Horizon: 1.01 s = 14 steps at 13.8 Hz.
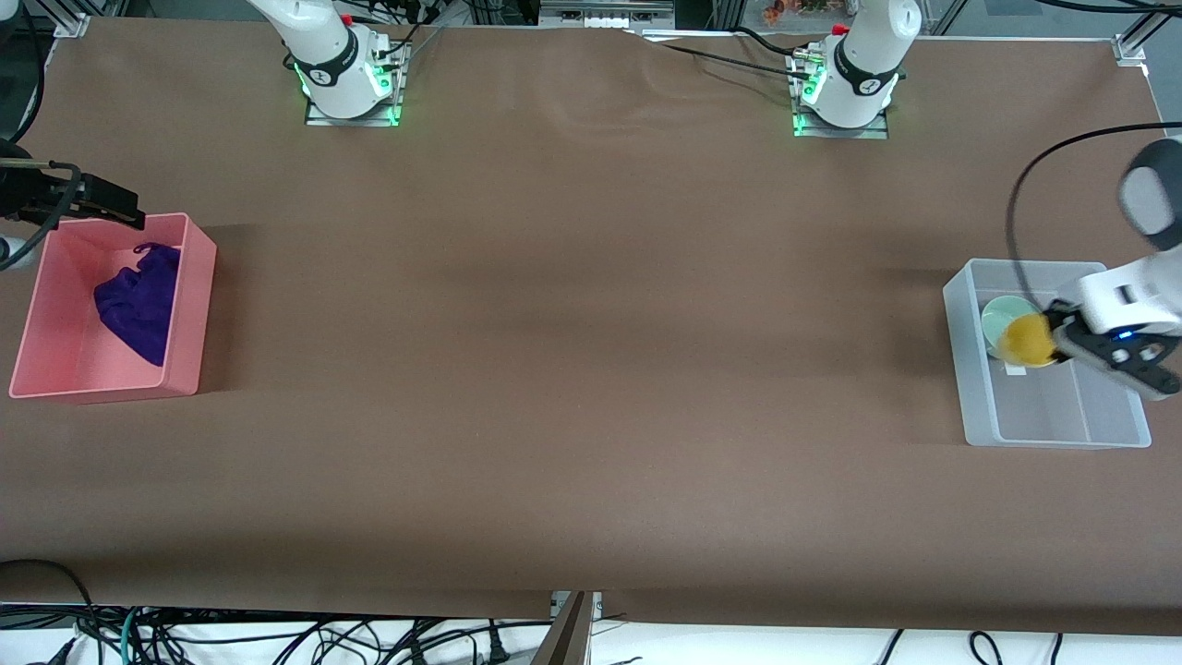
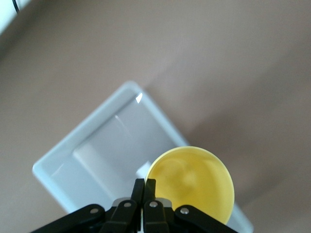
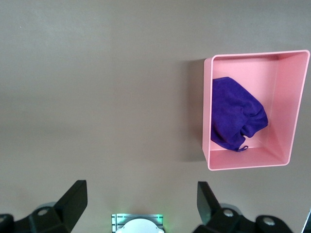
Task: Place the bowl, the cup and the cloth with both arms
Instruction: 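Carry the yellow cup with the left gripper into the green bowl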
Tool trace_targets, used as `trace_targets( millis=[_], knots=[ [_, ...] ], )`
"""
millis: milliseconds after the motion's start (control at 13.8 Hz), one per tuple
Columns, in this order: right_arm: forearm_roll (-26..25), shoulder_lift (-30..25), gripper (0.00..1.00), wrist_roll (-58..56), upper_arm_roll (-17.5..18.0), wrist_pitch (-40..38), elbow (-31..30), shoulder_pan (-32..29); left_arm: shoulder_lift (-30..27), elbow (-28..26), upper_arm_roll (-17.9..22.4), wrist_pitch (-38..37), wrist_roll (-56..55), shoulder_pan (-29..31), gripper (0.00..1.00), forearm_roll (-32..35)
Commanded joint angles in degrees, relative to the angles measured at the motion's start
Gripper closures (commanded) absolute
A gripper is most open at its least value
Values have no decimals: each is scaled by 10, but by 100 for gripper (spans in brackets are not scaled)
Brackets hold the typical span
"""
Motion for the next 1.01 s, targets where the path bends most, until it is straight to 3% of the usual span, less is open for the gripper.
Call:
trace_targets(
  millis=[0,145,362,797,870,942],
  knots=[
    [-1,-17,0,10,1,7,-16,4,0,-44,16,7,67,21,100,12],
    [0,-12,0,9,0,6,-14,4,6,-89,22,35,69,34,100,9],
    [-1,6,0,2,0,3,12,4,9,-159,25,166,78,42,100,6],
    [-2,10,0,-1,1,7,15,4,25,-157,24,193,81,42,100,-19],
    [-2,12,0,-1,1,8,16,4,25,-160,25,189,84,42,93,-19],
    [-2,13,0,-1,1,9,17,4,26,-161,24,189,84,43,14,-20]
  ],
)
